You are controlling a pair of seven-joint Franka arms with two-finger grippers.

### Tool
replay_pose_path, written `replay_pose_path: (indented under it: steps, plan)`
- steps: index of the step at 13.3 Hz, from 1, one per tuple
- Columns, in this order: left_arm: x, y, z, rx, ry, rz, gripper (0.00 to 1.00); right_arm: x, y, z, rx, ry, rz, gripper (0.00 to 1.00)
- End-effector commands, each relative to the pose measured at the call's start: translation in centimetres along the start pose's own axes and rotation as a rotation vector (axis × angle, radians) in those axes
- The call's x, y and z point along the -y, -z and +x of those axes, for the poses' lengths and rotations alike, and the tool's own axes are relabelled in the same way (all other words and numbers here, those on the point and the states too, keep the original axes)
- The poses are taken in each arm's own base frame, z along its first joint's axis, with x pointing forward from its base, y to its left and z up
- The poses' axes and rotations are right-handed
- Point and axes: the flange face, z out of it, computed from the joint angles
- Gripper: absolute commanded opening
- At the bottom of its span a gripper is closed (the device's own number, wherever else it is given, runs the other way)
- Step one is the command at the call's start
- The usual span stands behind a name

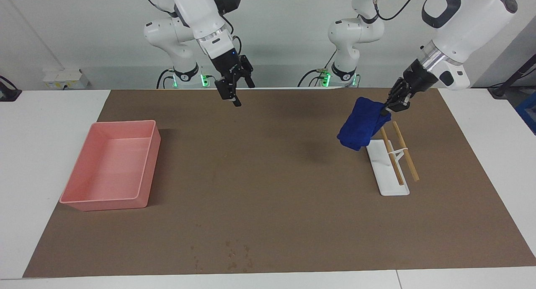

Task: Wipe water with towel using both arms
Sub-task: 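Carry the towel to center with the left gripper while the right gripper approaches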

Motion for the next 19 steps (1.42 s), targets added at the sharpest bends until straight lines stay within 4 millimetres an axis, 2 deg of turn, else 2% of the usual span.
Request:
replay_pose_path:
  steps: [1,2,4,6,9,13,16,17,18,19]
  plan:
    - [0.1,-0.9,-4.0,0.108,0.170,0.014,0.00,1.6,-2.4,1.1,-0.039,-0.078,0.010,1.00]
    - [0.2,-2.0,-5.7,0.143,0.187,0.038,0.00,2.6,-3.5,1.9,-0.050,-0.096,0.015,1.00]
    - [0.9,-4.1,-10.1,0.178,0.168,0.064,0.00,5.2,-4.3,3.3,-0.071,-0.133,0.029,1.00]
    - [2.0,-6.5,-14.0,0.172,0.204,0.100,0.00,5.7,-4.3,3.6,-0.072,-0.128,0.034,1.00]
    - [2.8,-7.5,-16.0,0.167,0.232,0.133,0.00,5.9,-4.3,3.7,-0.071,-0.121,0.034,1.00]
    - [4.5,-9.3,-20.2,0.162,0.187,0.184,0.00,5.9,-4.2,3.7,-0.072,-0.122,0.033,1.00]
    - [4.9,-9.7,-19.9,0.155,0.196,0.186,0.00,6.1,-4.2,3.8,-0.069,-0.177,0.033,1.00]
    - [4.9,-9.7,-19.9,0.156,0.194,0.183,0.00,6.1,-4.3,3.8,-0.066,-0.176,0.034,0.95]
    - [4.9,-9.7,-19.9,0.154,0.191,0.182,0.00,6.1,-4.3,3.8,-0.065,-0.174,0.035,0.73]
    - [4.9,-9.7,-19.9,0.155,0.190,0.181,0.00,6.0,-4.3,3.7,-0.062,-0.174,0.036,0.44]
